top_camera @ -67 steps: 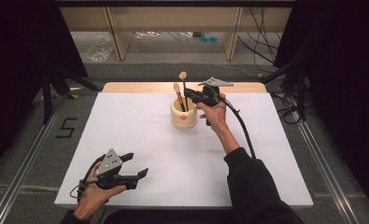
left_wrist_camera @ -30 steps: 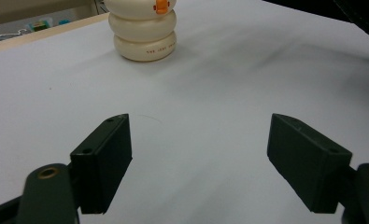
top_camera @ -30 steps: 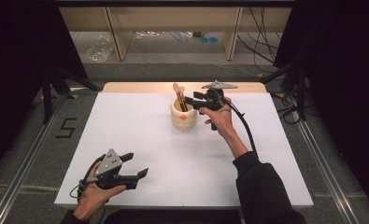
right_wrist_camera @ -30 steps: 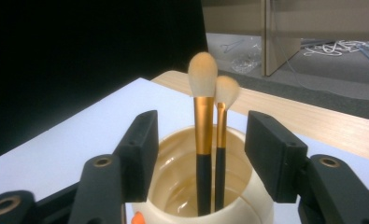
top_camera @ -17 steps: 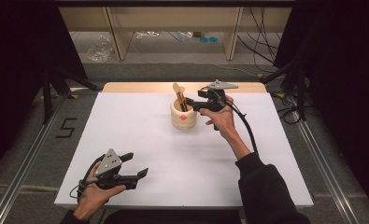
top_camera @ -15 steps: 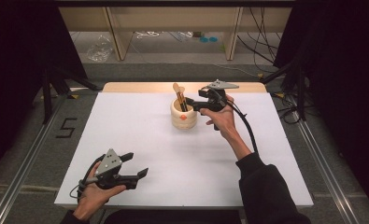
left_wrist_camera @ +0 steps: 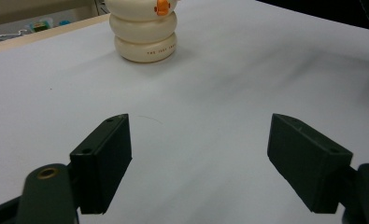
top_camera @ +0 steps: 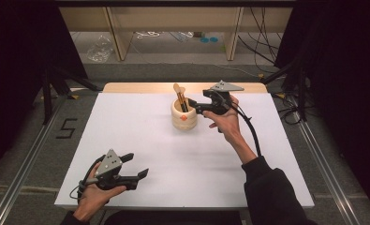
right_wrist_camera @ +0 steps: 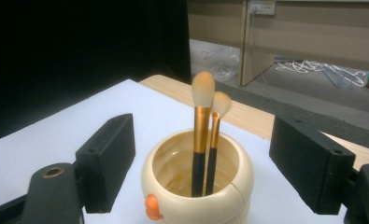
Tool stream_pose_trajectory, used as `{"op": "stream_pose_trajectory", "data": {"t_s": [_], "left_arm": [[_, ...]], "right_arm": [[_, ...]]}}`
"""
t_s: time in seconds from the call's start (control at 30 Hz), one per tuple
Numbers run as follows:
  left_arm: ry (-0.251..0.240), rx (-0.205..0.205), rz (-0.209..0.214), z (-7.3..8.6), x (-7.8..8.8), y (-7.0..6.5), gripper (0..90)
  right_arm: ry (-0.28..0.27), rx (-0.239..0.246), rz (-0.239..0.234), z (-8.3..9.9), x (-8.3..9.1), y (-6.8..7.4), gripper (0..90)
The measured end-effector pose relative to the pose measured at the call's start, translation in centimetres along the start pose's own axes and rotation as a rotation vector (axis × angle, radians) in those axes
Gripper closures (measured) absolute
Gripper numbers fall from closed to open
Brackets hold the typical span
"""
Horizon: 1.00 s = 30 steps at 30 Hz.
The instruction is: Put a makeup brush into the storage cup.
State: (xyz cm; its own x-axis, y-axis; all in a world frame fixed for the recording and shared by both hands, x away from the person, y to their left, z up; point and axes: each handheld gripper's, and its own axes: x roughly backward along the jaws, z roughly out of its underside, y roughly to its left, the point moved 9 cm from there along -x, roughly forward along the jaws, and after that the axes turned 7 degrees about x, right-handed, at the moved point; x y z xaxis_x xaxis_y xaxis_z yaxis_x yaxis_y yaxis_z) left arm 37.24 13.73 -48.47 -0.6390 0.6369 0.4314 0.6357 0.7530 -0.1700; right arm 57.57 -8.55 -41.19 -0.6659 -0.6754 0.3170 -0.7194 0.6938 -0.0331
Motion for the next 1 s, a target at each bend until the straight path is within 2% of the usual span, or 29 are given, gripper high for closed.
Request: {"op": "stream_pose_trajectory", "data": {"t_s": [0.07,0.33,0.4,0.5,0.53,0.7,0.77,1.0], "left_arm": [[0.000,0.001,0.000,0.0,0.0,0.0,21.6],[-0.003,0.003,0.010,0.0,0.0,-0.1,21.6],[0.003,0.030,0.012,0.1,0.1,-0.3,21.6],[0.000,0.002,0.012,0.0,0.0,-0.2,21.6],[-0.003,0.014,0.011,0.0,0.0,-0.2,21.6],[-0.002,0.009,0.007,0.0,0.0,-0.1,21.6],[-0.001,-0.018,0.012,-0.1,0.0,0.0,21.6],[-0.003,-0.017,0.012,-0.1,0.0,0.0,21.6]], "right_arm": [[-0.006,0.018,0.004,0.0,0.2,0.1,23.3],[-0.007,0.011,0.001,-0.1,1.1,0.8,23.7],[-0.008,0.014,-0.006,-0.1,1.3,1.1,23.7],[-0.003,0.026,-0.002,0.0,1.5,1.4,23.4],[-0.007,0.029,-0.002,-0.1,1.5,1.5,23.4],[0.000,0.035,-0.011,0.1,1.8,2.1,23.2],[-0.001,0.040,-0.007,0.1,1.9,2.2,22.9],[-0.004,0.039,-0.014,0.3,2.5,2.8,22.4]]}}
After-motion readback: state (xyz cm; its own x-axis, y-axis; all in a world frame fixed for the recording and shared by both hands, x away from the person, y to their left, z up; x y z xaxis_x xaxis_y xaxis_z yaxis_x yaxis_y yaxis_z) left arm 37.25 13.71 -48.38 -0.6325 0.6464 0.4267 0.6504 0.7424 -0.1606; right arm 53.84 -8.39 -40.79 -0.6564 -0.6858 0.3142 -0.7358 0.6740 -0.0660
